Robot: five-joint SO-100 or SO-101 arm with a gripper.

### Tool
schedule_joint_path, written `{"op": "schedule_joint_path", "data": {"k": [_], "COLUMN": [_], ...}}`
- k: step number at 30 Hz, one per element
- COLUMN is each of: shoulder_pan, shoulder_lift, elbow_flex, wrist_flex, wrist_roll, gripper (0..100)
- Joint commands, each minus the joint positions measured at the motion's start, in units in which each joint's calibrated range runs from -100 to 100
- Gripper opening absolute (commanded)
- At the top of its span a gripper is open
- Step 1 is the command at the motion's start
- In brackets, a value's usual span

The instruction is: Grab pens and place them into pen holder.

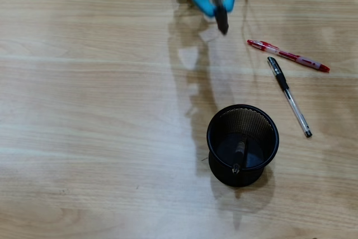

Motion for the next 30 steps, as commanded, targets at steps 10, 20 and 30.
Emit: {"op": "schedule_joint_path", "data": {"k": [10,20,30], "shoulder_pan": [-3.28,-3.46,-4.19], "shoulder_lift": [21.37,29.44,29.01], "elbow_flex": [-3.13,-8.38,-7.83], "wrist_flex": [-21.44,-21.99,-21.35], "wrist_roll": [0.36,1.25,1.25], "gripper": [2,2,13]}}
